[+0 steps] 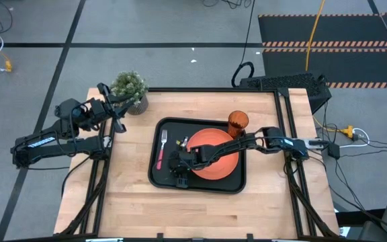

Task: Pick and place plate/cup/fork/spoon on tray
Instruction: Adjust the orange spoon on the black tray

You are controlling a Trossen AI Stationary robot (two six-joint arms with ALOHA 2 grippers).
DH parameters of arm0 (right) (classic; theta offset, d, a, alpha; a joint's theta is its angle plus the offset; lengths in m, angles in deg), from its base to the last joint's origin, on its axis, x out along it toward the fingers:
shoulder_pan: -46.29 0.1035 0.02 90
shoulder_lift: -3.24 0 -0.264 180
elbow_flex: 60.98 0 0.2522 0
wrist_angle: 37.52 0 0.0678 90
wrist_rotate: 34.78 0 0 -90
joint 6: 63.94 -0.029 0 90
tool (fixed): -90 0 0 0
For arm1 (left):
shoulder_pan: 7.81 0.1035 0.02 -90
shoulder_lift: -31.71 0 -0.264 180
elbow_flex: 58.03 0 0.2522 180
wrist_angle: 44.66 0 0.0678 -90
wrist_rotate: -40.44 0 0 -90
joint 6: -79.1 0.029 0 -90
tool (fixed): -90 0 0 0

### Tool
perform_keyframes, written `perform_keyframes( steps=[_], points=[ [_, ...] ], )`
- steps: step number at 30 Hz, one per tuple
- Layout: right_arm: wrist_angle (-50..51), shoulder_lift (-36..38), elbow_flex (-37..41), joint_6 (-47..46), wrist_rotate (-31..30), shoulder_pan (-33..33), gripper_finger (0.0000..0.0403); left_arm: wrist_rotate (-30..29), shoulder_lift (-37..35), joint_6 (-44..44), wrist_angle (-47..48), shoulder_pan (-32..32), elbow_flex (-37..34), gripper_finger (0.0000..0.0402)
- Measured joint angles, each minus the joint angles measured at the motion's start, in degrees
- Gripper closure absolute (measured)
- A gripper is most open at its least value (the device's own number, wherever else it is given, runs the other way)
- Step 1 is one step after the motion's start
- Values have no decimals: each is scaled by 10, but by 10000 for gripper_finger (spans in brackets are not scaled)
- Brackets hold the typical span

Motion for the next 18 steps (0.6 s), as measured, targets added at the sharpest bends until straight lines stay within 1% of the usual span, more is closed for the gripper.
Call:
perform_keyframes(
  steps=[6,7,10,12,14,18],
  points=[
    [0,1,0,16,-2,0,245,0,0,0,1,0,0,321],
    [3,4,0,24,-9,0,245,0,0,0,1,0,0,321],
    [8,20,1,47,-60,-2,245,0,0,0,1,0,0,321],
    [15,36,0,56,-81,-7,245,0,0,0,1,0,0,321],
    [31,49,0,55,-89,-15,245,0,0,0,1,0,0,321],
    [100,56,0,46,-89,-26,245,0,0,0,1,0,0,321]
  ],
)
